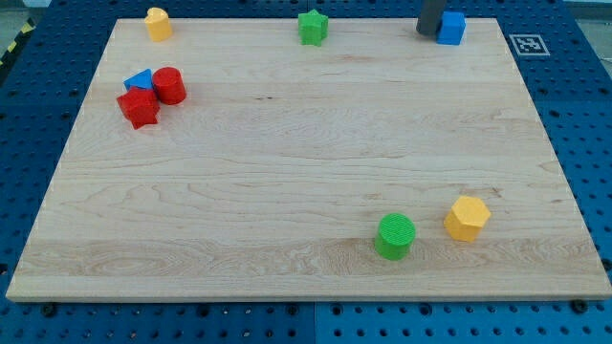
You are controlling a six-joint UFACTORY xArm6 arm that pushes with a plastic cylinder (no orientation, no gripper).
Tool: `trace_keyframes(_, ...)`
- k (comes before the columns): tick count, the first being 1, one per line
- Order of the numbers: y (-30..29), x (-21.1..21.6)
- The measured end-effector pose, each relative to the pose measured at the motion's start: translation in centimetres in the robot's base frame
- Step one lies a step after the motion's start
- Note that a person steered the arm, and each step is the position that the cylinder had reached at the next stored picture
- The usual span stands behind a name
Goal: Place the red star diagonally top left to the green circle
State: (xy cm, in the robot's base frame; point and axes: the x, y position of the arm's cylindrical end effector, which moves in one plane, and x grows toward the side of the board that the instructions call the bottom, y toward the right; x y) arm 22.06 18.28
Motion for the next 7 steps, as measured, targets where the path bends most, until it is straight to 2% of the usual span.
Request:
trace_keyframes(3, 3.0, 0.0)
trace_keyframes(4, 0.7, 3.0)
trace_keyframes(5, -0.4, 10.7)
trace_keyframes(6, -0.4, 13.3)
trace_keyframes(7, -0.4, 13.3)
